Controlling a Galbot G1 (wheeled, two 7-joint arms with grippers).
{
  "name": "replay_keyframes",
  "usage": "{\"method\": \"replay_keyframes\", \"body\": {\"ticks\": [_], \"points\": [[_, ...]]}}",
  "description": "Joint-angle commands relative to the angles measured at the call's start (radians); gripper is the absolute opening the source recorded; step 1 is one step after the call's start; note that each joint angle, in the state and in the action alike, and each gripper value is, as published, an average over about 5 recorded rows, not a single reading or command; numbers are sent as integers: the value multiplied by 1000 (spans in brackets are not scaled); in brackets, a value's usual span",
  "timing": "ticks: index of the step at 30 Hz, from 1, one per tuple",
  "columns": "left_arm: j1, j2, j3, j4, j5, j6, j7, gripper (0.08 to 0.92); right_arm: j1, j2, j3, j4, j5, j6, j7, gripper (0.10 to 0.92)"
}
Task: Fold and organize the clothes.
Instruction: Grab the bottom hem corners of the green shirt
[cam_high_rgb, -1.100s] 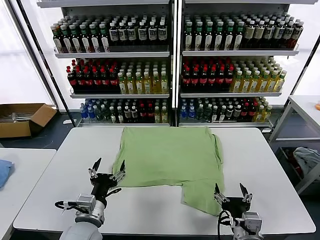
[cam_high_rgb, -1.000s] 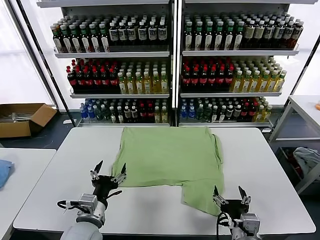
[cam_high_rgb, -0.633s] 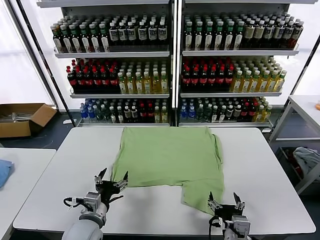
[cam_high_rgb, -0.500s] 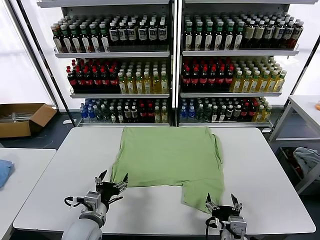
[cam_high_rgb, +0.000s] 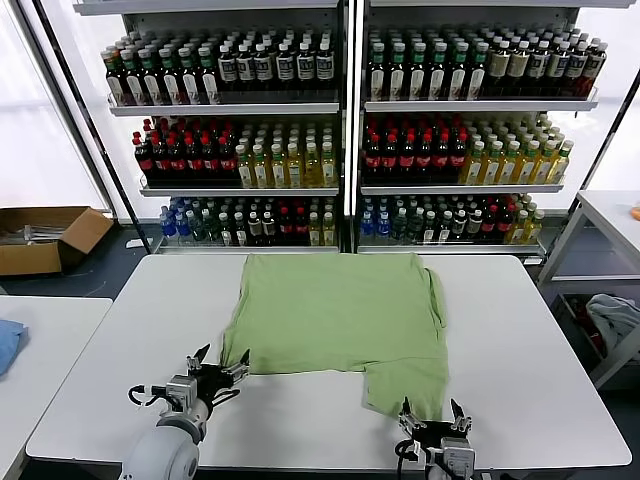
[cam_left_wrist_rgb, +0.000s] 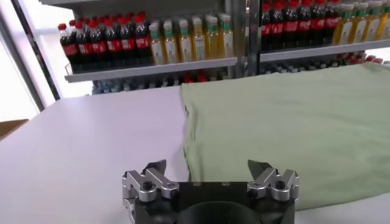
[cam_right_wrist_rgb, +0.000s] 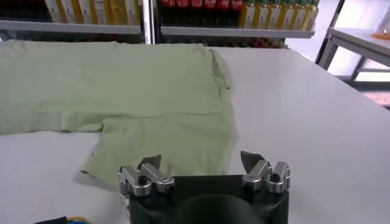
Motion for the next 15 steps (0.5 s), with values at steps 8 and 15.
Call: {"method": "replay_keyframes", "body": {"ticks": [8, 15], "points": [[-5, 1, 3, 52, -18, 10, 7, 823, -19, 3, -3, -14, 6, 10, -1, 803], [21, 1, 3, 48, -13, 15, 13, 781, -42, 4, -5, -25, 10, 38, -12, 629]]}}
